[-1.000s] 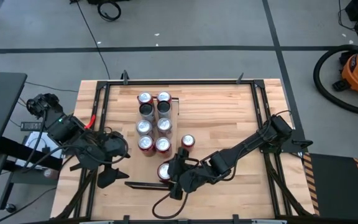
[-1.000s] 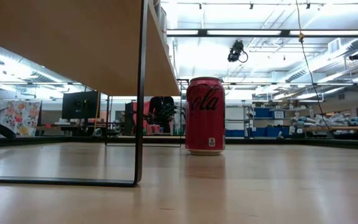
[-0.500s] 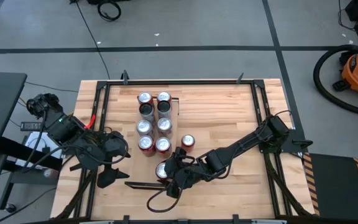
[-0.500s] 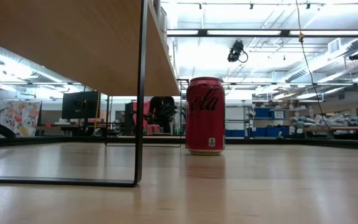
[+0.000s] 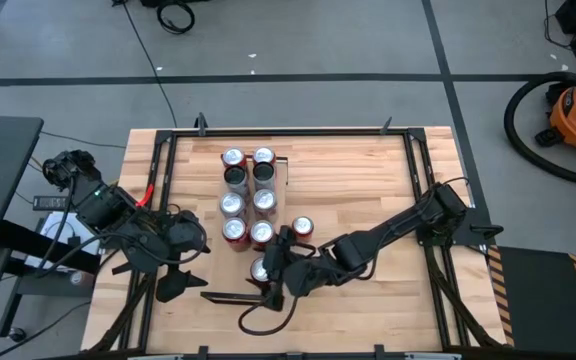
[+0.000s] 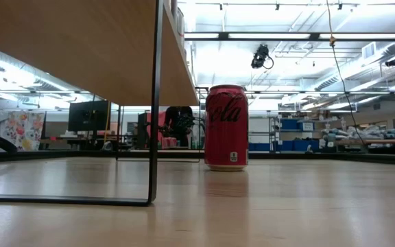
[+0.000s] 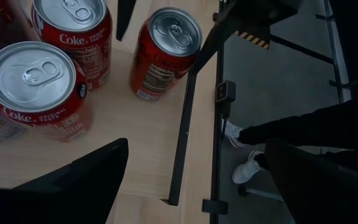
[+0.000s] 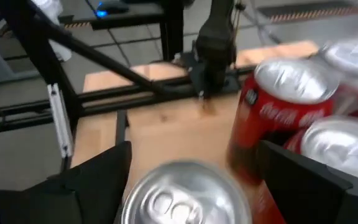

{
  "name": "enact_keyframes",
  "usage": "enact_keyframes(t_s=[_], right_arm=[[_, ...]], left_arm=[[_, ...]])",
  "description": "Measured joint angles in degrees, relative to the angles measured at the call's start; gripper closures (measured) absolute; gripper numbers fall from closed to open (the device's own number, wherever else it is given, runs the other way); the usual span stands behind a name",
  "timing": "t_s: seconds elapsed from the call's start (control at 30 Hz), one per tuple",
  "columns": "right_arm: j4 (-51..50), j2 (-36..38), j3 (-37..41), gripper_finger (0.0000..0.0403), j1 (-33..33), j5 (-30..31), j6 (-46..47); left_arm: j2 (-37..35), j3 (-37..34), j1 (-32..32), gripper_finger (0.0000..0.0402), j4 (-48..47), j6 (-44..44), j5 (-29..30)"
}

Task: Place canned beverage on shelf
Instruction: Put the bottom right red and black soda can on the shelf

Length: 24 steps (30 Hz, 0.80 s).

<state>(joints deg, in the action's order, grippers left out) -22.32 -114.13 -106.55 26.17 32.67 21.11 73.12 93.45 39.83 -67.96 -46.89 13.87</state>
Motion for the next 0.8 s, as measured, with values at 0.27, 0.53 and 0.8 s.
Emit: enact_keyframes(t_s=[0.27,0.53,0.8], right_arm=[[-6.32,0.0,-10.0,0.0048,-0.25,2.24,-7.84],[-29.86,0.12,-18.3,0.0054,2.98,-2.64,-4.31],[-40.18,0.04,-15.02,0.0057,4.94,-6.41,3.53]], left_arm=[[0.0,0.0,0.0,0.0013,0.0,-0.89,-0.01],[0.0,0.0,0.28,0.0013,-0.88,-1.64,-0.62],[0.0,0.0,0.28,0.0013,-1.43,-1.5,-0.63]])
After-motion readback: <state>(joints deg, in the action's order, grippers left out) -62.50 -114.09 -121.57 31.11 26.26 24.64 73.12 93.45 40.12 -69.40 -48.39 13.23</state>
